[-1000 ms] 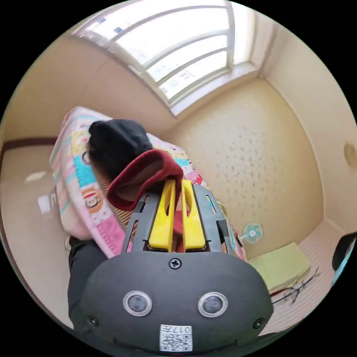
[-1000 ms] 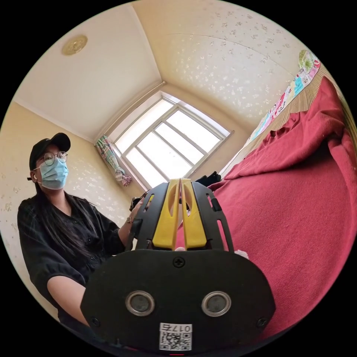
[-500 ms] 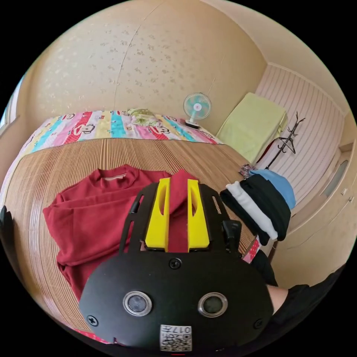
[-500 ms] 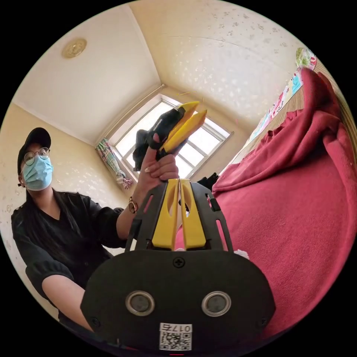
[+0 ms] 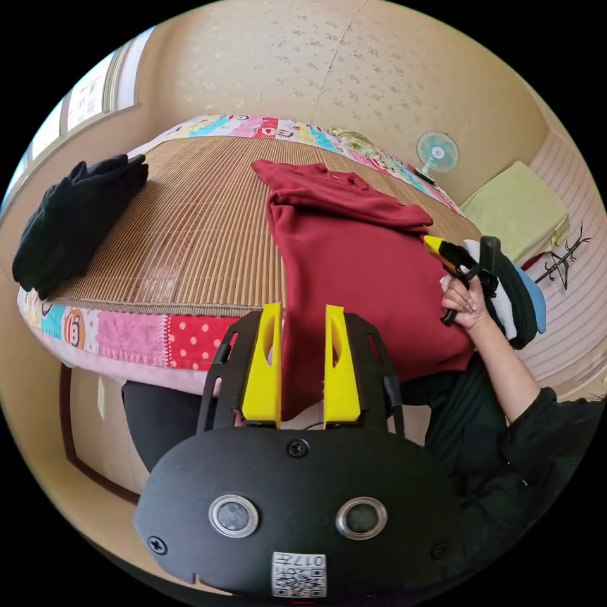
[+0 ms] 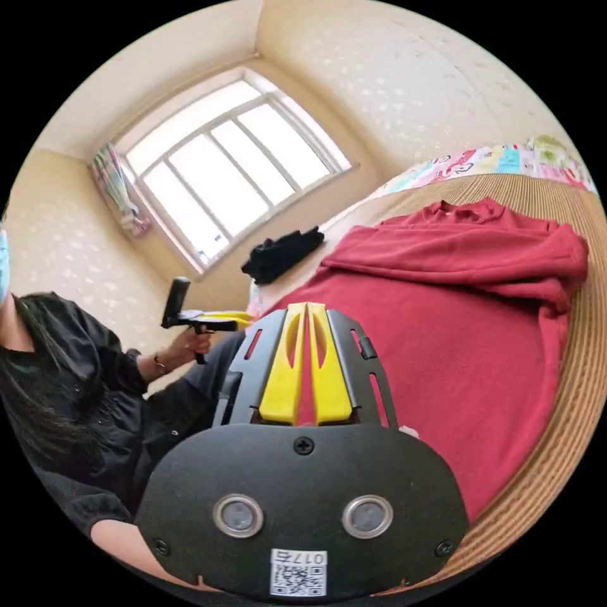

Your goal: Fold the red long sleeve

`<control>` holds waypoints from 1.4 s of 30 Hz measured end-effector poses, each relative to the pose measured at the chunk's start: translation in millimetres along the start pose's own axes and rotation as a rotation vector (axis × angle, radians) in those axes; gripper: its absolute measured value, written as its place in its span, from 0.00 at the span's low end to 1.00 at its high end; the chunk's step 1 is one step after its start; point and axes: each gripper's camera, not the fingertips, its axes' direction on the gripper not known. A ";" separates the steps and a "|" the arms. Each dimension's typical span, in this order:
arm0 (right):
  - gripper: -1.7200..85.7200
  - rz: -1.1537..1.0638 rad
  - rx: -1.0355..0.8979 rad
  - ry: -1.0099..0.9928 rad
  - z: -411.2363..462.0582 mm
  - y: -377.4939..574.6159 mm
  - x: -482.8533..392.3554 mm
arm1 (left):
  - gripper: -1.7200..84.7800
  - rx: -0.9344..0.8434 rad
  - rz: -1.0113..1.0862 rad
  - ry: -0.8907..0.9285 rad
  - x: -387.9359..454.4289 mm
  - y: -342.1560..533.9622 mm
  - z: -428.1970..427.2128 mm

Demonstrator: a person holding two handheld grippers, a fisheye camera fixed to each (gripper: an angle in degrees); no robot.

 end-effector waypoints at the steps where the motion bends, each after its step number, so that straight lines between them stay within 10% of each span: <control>1: 0.03 0.018 -0.038 0.139 -4.7 1.5 -10.1 | 0.15 -0.008 0.004 0.034 -5.5 3.8 -3.3; 7: 0.10 0.336 -0.216 0.473 -28.6 57.7 -33.0 | 0.19 -0.138 0.004 0.118 10.1 5.5 39.3; 14: 0.06 0.456 -0.125 0.372 -46.9 60.6 -61.2 | 0.07 -0.149 0.078 -0.023 48.6 -8.1 24.2; 21: 0.08 0.399 0.028 0.433 -72.7 -33.9 -37.0 | 0.06 0.197 0.178 -0.011 41.8 -94.5 -53.0; 33: 0.16 0.566 -0.063 0.047 -49.6 85.5 -30.0 | 0.18 0.018 0.015 0.063 -49.8 -41.5 -3.3; 42: 0.08 0.538 -0.041 0.110 -62.1 101.8 -31.5 | 0.19 0.047 -0.001 0.089 -74.9 -64.5 16.1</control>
